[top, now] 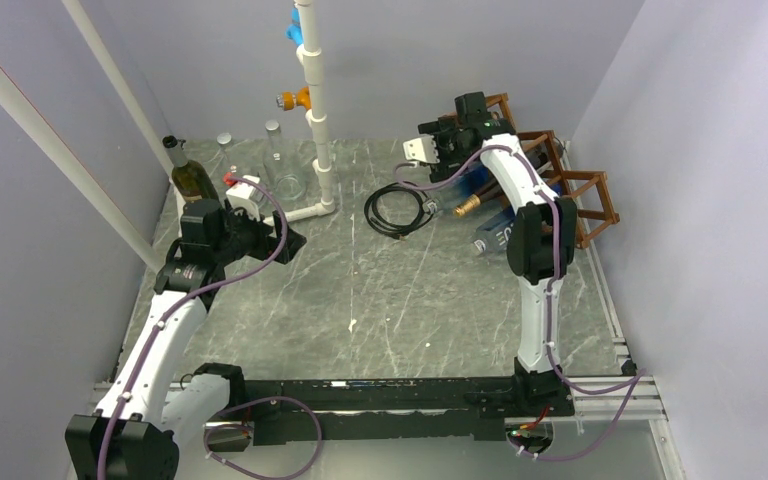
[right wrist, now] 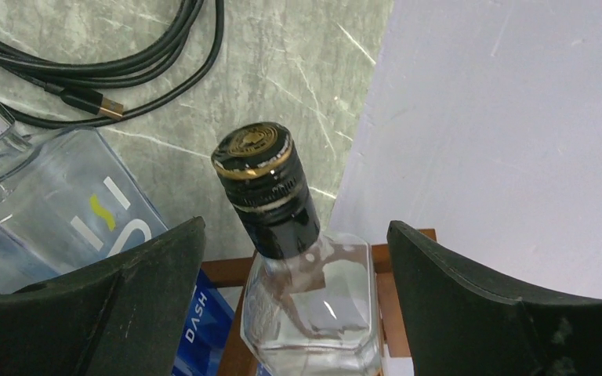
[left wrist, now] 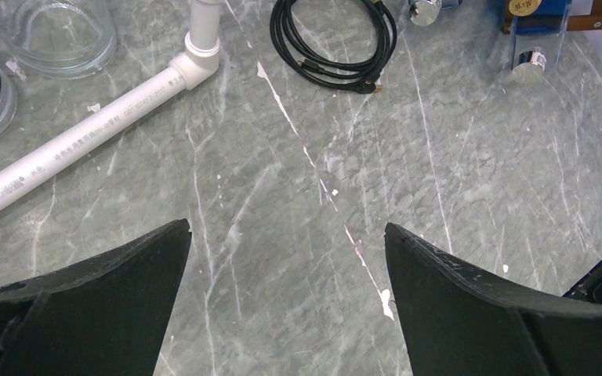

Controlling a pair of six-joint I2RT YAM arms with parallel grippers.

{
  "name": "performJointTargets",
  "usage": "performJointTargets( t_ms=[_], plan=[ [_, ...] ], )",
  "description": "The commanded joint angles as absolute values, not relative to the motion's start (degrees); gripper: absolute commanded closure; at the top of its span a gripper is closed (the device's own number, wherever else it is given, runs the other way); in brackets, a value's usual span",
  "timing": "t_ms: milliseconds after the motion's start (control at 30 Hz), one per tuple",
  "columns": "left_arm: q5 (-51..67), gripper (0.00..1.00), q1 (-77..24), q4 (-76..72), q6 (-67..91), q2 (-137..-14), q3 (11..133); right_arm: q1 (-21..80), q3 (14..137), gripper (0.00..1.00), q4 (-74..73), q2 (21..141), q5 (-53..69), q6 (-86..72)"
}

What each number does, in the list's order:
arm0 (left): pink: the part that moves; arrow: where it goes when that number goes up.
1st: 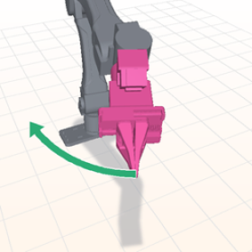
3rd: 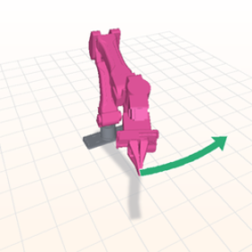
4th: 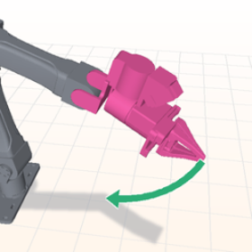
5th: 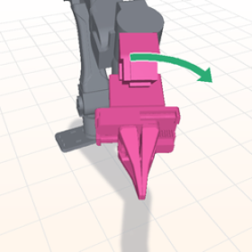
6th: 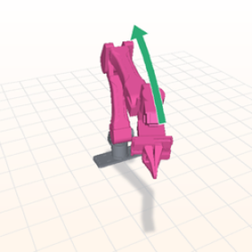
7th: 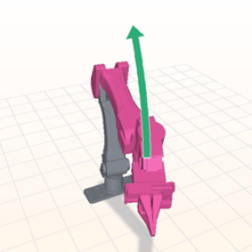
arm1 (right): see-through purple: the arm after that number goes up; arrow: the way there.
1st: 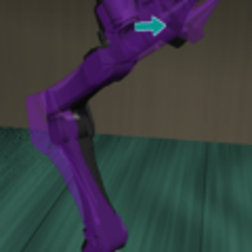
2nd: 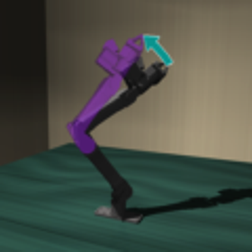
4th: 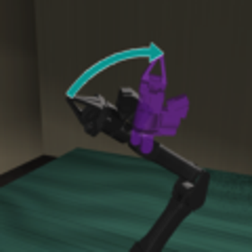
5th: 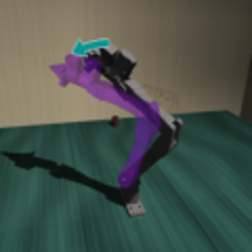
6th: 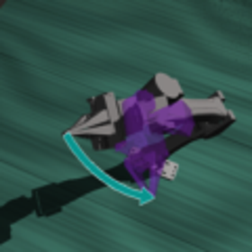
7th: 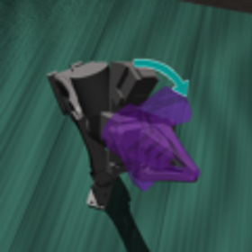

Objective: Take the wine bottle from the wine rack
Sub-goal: Pick up the wine bottle from the wine rack.

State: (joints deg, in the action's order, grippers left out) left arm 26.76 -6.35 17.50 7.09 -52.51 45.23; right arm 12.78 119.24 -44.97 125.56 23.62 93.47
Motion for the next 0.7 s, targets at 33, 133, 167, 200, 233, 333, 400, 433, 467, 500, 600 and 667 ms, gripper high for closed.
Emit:
performJointTargets(
  t_ms=[33, 133, 167, 200, 233, 333, 400, 433, 467, 500, 600, 667],
  plan=[
    [27.6, 0.0, -6.0, 17.2, 6.3, -53.2, 46.4, 13.3, 122.4, 0.14, -43.6, 127.1, 24.5, 95.5],
    [27.6, 0.0, -6.0, 17.2, 6.2, -53.3, 46.4, 13.5, 122.9, 0.18, -43.1, 128.1, 23.7, 95.9],
    [27.7, 0.0, -5.9, 17.2, 6.2, -53.3, 46.5, 13.6, 123.1, 0.19, -43.1, 128.4, 23.4, 96.1],
    [27.7, 0.0, -5.9, 17.3, 6.2, -53.5, 46.5, 13.7, 123.2, 0.2, -43.1, 128.8, 23.0, 96.3],
    [27.7, 0.01, -5.9, 17.3, 6.2, -53.6, 46.5, 13.7, 123.3, 0.21, -43.0, 129.1, 22.7, 96.7],
    [27.7, 0.01, -5.8, 17.5, 6.2, -53.8, 46.6, 13.8, 123.3, 0.23, -42.8, 129.9, 21.7, 98.0],
    [27.8, 0.01, -5.8, 17.5, 6.2, -54.0, 46.6, 13.8, 123.3, 0.24, -42.5, 130.3, 21.0, 98.8],
    [27.8, 0.01, -5.7, 17.5, 6.2, -54.0, 46.7, 13.8, 123.4, 0.25, -42.5, 130.5, 20.9, 99.0],
    [27.9, 0.0, -5.7, 17.6, 6.3, -54.1, 46.7, 13.8, 123.4, 0.25, -42.4, 130.7, 20.8, 99.2],
    [27.9, 0.0, -5.7, 17.6, 6.2, -54.2, 46.7, 13.8, 123.5, 0.26, -42.2, 130.9, 20.7, 99.4],
    [27.8, 0.0, -5.6, 17.7, 6.2, -54.3, 46.7, 13.8, 124.1, 0.28, -41.7, 131.5, 20.4, 99.4],
    [27.8, 0.01, -5.6, 17.7, 6.2, -54.4, 46.8, 13.8, 124.4, 0.3, -41.5, 131.9, 20.1, 99.5]
  ],
)
